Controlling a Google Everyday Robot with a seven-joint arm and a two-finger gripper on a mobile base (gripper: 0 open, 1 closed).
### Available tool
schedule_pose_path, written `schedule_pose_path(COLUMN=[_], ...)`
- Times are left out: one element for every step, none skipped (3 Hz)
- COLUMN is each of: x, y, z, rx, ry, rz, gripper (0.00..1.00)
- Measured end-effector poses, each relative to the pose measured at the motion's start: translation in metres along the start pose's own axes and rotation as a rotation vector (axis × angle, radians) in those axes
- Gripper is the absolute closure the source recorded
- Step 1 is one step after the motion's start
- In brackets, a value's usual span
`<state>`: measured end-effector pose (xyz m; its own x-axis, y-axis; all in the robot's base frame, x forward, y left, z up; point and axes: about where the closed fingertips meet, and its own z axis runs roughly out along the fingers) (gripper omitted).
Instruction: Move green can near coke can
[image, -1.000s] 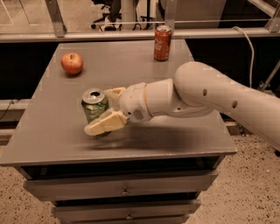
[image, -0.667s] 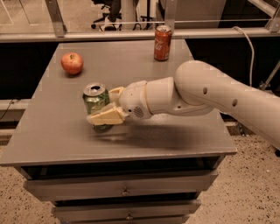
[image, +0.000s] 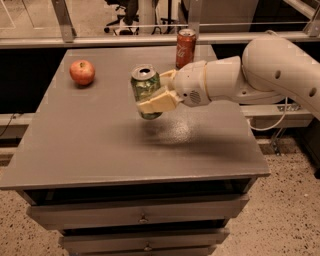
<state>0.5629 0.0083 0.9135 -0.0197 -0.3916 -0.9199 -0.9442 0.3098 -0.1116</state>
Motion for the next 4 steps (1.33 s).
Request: schedule_pose_path(x=[0.000,0.005,0.016,0.010], y=[-0.002,-0.019,-0.060,-0.117], z=[-0.001,-0.012,-0.027,-0.049], rx=[0.004,0.047,0.103,0.177], ry=[-0.006,-0.068,-0.100,-0.096], rz=[-0.002,-0.024,-0.058,-0.110], gripper=[1.00,1.00,1.00,1.00])
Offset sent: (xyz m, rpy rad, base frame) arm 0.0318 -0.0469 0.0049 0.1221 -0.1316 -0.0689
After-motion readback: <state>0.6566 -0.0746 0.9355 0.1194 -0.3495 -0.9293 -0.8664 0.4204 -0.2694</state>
